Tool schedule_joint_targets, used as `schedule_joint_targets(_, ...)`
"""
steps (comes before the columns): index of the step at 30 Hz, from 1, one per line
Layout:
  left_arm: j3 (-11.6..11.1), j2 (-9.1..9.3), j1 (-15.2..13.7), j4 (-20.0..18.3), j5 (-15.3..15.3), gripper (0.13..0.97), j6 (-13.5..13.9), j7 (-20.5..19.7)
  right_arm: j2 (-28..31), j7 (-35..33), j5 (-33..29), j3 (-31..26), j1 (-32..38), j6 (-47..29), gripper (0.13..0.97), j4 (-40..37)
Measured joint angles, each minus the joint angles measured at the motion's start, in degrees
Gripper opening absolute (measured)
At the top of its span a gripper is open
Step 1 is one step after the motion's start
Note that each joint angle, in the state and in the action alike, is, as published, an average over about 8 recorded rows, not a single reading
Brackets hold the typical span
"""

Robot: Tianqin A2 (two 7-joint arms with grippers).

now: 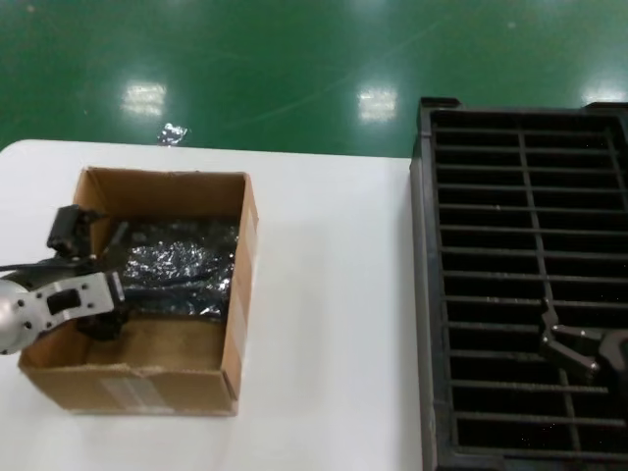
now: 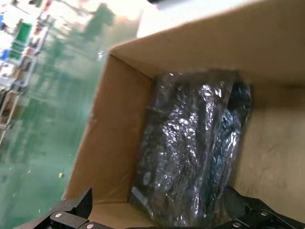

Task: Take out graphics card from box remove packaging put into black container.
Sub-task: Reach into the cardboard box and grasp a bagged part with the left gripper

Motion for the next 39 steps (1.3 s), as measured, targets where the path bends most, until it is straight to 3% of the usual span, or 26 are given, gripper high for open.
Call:
schedule_joint_targets(6,4.1,3.77,-6.8,9.4,0.5,0.963,0.1,7.4,0.0,0.0,0.0,0.0,0.0,0.0,0.966,0.0)
schedule_joint_targets(13,6.8,7.78,-10.2,16.8,-2.1,0.945,-2.6,15.4,0.0,0.0,0.0,0.0,0.0,0.0,0.966,0.0)
schedule_joint_targets(23,8.4,10.53,-11.6,20.3,-4.1,0.898,-7.5,22.3,0.0,0.0,0.0,0.0,0.0,0.0,0.966,0.0)
schedule_joint_targets(32,8.9,11.36,-12.6,22.8,-5.5,0.769,-9.9,25.8,0.0,0.0,0.0,0.0,0.0,0.0,0.966,0.0)
schedule_joint_targets(39,9.1,11.47,-12.9,23.9,-6.9,0.6,-10.2,27.4,0.0,0.0,0.0,0.0,0.0,0.0,0.966,0.0)
